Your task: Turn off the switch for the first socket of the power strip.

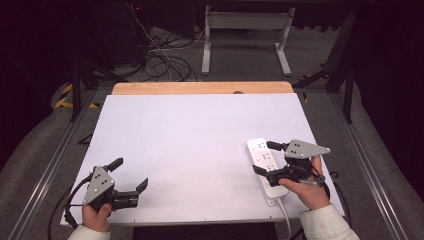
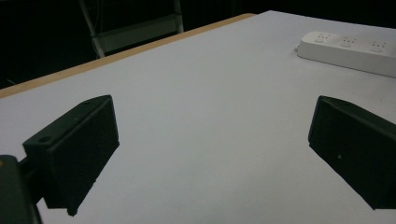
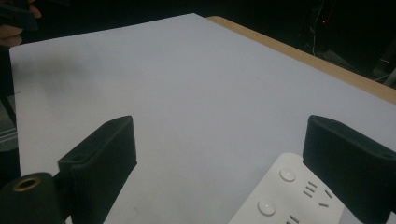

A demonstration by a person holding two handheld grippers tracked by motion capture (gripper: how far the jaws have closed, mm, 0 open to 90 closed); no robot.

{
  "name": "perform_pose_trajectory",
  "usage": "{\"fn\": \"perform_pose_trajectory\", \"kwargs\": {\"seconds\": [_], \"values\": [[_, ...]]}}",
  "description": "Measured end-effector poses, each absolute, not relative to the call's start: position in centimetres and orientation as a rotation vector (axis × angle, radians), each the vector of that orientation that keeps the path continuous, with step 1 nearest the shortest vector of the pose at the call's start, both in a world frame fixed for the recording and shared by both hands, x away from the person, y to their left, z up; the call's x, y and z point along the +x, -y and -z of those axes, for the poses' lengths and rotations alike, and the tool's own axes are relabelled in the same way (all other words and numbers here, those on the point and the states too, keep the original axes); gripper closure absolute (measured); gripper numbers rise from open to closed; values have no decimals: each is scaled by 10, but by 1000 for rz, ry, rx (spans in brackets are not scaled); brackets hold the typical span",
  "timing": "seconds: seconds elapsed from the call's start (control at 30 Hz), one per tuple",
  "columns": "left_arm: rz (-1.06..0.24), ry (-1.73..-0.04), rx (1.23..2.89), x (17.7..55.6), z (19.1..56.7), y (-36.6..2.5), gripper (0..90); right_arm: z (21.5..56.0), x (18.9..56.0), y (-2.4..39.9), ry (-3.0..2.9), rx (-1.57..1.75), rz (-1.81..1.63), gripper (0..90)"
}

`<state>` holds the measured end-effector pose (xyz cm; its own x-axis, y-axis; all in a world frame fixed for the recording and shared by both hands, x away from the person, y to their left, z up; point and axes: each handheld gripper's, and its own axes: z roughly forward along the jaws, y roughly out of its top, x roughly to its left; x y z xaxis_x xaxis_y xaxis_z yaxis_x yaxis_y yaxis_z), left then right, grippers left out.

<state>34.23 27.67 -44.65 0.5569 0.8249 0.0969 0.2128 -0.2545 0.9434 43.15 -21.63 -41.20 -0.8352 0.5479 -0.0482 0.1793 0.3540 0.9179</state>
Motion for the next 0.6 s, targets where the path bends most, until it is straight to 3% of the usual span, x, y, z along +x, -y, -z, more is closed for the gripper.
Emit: {"fn": "perform_pose_trajectory", "kwargs": {"seconds": [0.03, 0.1, 0.13, 0.17, 0.2, 0.27, 0.37, 0.47, 0.6], "values": [[-746, -859, 1766, 342, 446, -277, 22, 412, 431, 216, -2275, 640, -1476, 109], [-747, -860, 1767, 342, 446, -276, 22, 408, 430, 214, -2309, 601, -1441, 237], [-746, -859, 1769, 342, 446, -276, 22, 408, 430, 214, -2309, 601, -1441, 237], [-745, -860, 1769, 342, 446, -276, 22, 405, 429, 214, -2361, 572, -1403, 335], [-745, -860, 1769, 343, 447, -276, 22, 405, 429, 214, -2361, 572, -1403, 335], [-746, -861, 1769, 342, 447, -276, 22, 401, 430, 214, -2390, 544, -1362, 440], [-743, -863, 1766, 343, 447, -277, 22, 398, 430, 216, -2390, 552, -1348, 504], [-743, -861, 1768, 343, 447, -277, 22, 393, 431, 218, -2447, 552, -1331, 695], [-743, -860, 1769, 343, 447, -277, 22, 391, 431, 218, -2481, 511, -1325, 737]]}}
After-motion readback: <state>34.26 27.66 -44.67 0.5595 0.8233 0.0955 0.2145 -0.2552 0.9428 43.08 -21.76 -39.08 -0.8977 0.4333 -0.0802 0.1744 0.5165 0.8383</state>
